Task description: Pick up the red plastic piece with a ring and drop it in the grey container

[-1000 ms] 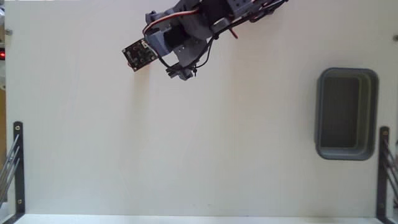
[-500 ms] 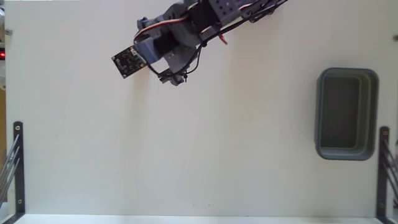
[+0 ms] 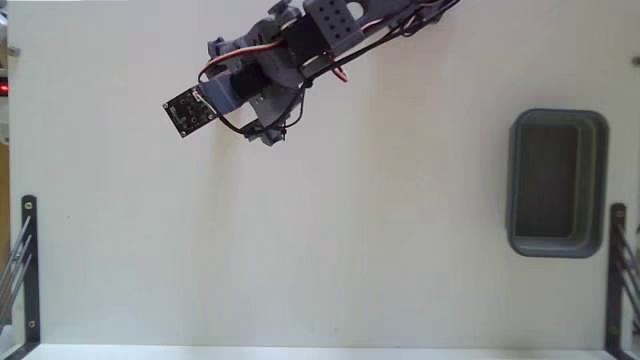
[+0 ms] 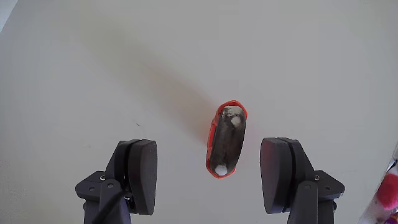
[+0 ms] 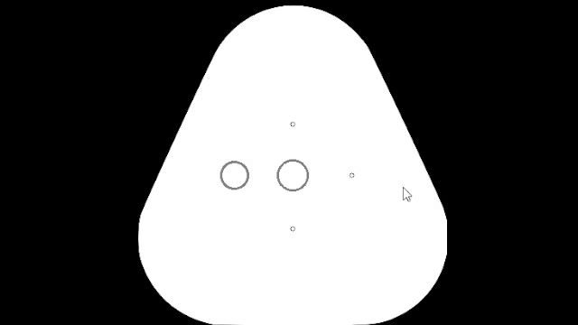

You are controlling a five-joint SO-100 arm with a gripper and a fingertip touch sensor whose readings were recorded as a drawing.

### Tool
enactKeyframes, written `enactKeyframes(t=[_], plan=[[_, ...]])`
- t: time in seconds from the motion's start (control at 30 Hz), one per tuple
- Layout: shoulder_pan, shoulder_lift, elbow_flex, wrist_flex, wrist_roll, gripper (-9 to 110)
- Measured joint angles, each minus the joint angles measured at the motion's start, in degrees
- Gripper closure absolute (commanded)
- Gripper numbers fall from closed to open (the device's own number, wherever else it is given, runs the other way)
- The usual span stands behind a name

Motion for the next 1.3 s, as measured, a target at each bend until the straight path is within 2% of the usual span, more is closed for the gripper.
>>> enactKeyframes(t=[0.87, 1.3], plan=[[0.00, -4.39, -2.81, -2.46, 0.00, -9], [0.00, -4.39, 4.39, -10.81, 0.09, -9]])
